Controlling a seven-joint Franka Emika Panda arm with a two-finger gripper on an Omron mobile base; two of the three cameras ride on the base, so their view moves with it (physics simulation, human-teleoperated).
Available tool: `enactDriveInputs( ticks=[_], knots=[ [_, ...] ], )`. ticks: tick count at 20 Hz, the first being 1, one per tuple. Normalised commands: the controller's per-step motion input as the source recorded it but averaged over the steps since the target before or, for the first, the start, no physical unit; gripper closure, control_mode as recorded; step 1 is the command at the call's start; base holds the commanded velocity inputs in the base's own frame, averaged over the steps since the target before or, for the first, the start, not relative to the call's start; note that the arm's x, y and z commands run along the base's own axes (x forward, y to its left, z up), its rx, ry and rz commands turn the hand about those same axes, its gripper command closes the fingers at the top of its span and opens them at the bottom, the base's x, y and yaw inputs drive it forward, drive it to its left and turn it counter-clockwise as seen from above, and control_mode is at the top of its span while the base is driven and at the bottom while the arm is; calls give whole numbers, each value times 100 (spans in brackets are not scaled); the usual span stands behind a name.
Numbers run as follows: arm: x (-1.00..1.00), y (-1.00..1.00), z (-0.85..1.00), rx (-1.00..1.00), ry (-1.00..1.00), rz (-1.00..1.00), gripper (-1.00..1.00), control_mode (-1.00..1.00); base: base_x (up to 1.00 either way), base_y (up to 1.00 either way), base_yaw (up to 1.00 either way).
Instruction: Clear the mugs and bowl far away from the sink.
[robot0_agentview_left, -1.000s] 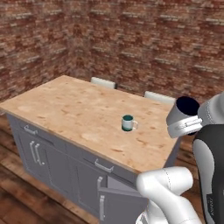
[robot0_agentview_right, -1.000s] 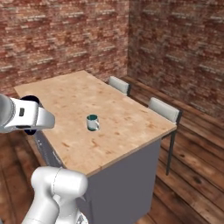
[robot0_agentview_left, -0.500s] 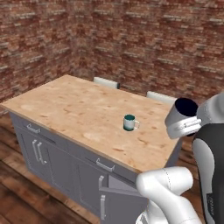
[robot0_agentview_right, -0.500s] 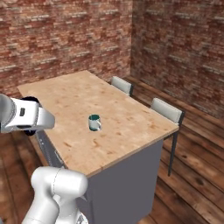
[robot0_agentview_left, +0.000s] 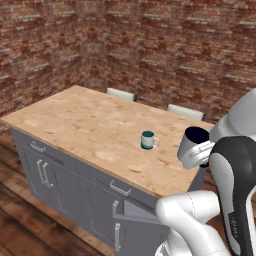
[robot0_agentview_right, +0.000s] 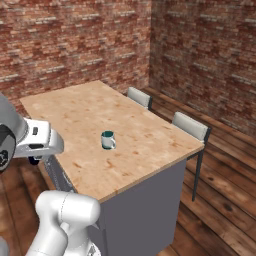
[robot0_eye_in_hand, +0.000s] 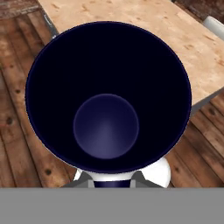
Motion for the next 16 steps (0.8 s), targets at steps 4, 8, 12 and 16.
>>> enactDriveInputs(
  ticks=[4, 8, 12, 16],
  knots=[
    [21, 1, -37, 0, 2, 5, 100, -100, 0, 0, 0],
    [39, 0, -19, 0, 0, 1, 100, -100, 0, 0, 0],
    [48, 0, -9, 0, 0, 0, 100, -100, 0, 0, 0],
    [51, 0, -21, 0, 1, 0, 100, -100, 0, 0, 0]
  ],
)
